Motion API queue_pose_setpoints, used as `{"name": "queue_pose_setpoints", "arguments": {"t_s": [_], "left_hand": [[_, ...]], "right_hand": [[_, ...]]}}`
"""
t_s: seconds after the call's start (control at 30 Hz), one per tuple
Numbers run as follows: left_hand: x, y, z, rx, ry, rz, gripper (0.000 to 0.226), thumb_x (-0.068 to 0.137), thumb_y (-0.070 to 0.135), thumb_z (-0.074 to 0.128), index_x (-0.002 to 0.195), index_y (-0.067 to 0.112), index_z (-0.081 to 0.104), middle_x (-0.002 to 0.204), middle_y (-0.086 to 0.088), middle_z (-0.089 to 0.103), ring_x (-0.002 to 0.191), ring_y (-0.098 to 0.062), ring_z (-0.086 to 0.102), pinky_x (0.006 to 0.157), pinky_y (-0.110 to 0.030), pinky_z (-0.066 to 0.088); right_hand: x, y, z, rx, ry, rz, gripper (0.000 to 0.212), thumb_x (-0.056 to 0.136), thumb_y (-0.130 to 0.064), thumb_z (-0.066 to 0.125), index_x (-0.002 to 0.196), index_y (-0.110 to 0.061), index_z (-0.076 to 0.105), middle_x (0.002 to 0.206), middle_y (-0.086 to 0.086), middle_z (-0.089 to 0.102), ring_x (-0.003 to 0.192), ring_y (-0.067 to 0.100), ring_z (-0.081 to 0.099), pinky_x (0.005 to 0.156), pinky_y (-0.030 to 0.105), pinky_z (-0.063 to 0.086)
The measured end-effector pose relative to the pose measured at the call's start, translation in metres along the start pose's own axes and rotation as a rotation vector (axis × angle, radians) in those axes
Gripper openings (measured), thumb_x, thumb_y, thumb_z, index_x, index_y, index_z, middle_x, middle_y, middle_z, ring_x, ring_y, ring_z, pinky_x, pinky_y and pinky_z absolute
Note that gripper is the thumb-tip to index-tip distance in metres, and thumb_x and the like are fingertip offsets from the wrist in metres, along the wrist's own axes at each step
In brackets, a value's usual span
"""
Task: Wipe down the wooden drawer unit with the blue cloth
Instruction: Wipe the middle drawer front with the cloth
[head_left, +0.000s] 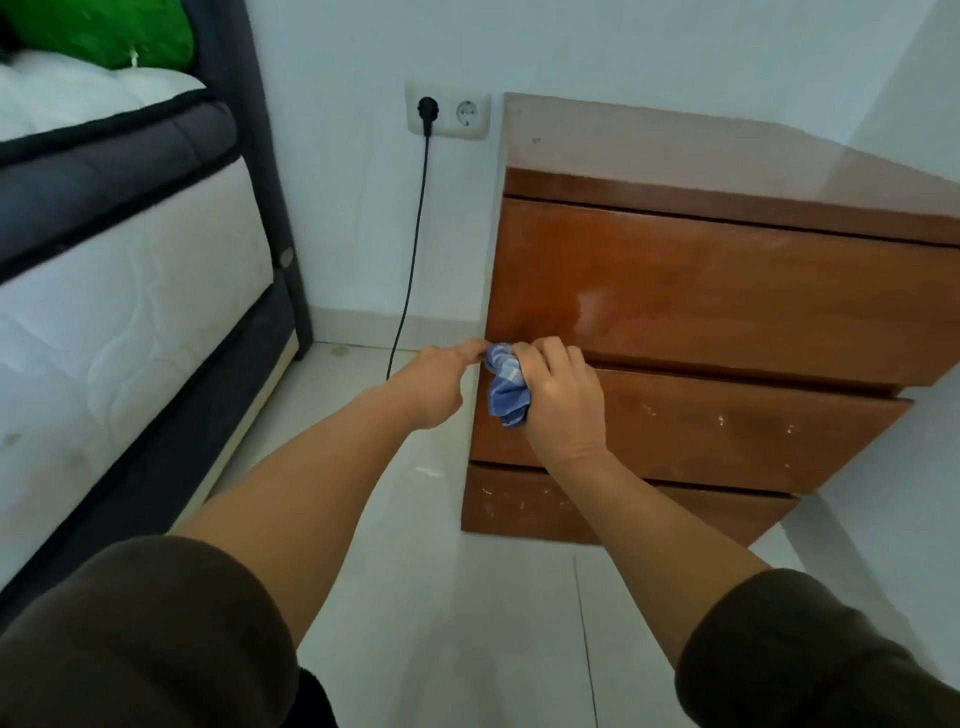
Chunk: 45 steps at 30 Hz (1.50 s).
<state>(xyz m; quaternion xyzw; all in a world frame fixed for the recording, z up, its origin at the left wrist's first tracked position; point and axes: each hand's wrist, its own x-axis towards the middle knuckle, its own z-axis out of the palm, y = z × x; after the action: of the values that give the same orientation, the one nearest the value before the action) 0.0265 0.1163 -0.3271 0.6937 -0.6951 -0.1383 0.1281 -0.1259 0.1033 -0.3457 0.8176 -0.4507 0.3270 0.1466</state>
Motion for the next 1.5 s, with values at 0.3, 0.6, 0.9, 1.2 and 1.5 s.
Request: {"name": "queue_pose_setpoints", "arguments": {"t_s": [0.3, 0.6, 0.9, 1.2, 1.5], "left_hand": [[-0.002, -0.015, 0.023, 0.003, 0.191, 0.181, 0.075, 0.088, -0.012, 0.042, 0.147, 0.030, 0.023, 0.152, -0.002, 0.032, 0.135, -0.022, 0.037, 0.109, -0.027, 0.031], [-0.001, -0.012, 0.037, 0.125, 0.225, 0.219, 0.084, 0.086, -0.017, 0.040, 0.150, 0.028, 0.009, 0.158, 0.001, 0.016, 0.146, -0.016, 0.012, 0.116, -0.032, 0.014], [-0.007, 0.003, 0.030, 0.230, 0.221, 0.198, 0.072, 0.090, -0.009, 0.034, 0.150, 0.023, 0.012, 0.158, -0.003, 0.017, 0.145, -0.022, 0.016, 0.116, -0.037, 0.021], [-0.006, 0.026, 0.035, 0.204, 0.244, 0.208, 0.057, 0.096, 0.002, 0.034, 0.149, 0.014, 0.020, 0.156, -0.006, 0.024, 0.145, -0.021, 0.018, 0.116, -0.034, 0.022], [0.005, 0.031, 0.052, 0.193, 0.303, 0.192, 0.062, 0.096, 0.001, 0.037, 0.150, 0.018, 0.013, 0.158, -0.003, 0.018, 0.146, -0.019, 0.010, 0.118, -0.032, 0.008]], "right_hand": [[-0.035, 0.000, 0.069, -0.139, -0.216, -0.074, 0.034, 0.051, -0.010, 0.089, 0.081, -0.011, 0.072, 0.080, 0.012, 0.066, 0.065, 0.030, 0.064, 0.050, 0.032, 0.053], [-0.070, 0.003, 0.123, -0.170, -0.574, -0.089, 0.047, 0.026, -0.015, 0.095, 0.067, -0.013, 0.071, 0.072, 0.009, 0.065, 0.052, 0.027, 0.061, 0.034, 0.026, 0.047], [-0.057, 0.008, 0.066, -0.112, -0.530, -0.137, 0.049, 0.049, -0.017, 0.089, 0.094, -0.015, 0.070, 0.094, 0.007, 0.064, 0.074, 0.026, 0.064, 0.050, 0.029, 0.052], [-0.015, 0.040, -0.015, -0.252, -0.014, -0.219, 0.011, 0.069, -0.010, 0.074, 0.077, -0.012, 0.067, 0.079, 0.008, 0.064, 0.063, 0.027, 0.060, 0.044, 0.029, 0.040], [-0.037, 0.060, 0.033, -0.215, -0.134, -0.150, 0.027, 0.055, -0.003, 0.084, 0.078, -0.007, 0.069, 0.081, 0.014, 0.066, 0.065, 0.032, 0.062, 0.046, 0.028, 0.047]]}}
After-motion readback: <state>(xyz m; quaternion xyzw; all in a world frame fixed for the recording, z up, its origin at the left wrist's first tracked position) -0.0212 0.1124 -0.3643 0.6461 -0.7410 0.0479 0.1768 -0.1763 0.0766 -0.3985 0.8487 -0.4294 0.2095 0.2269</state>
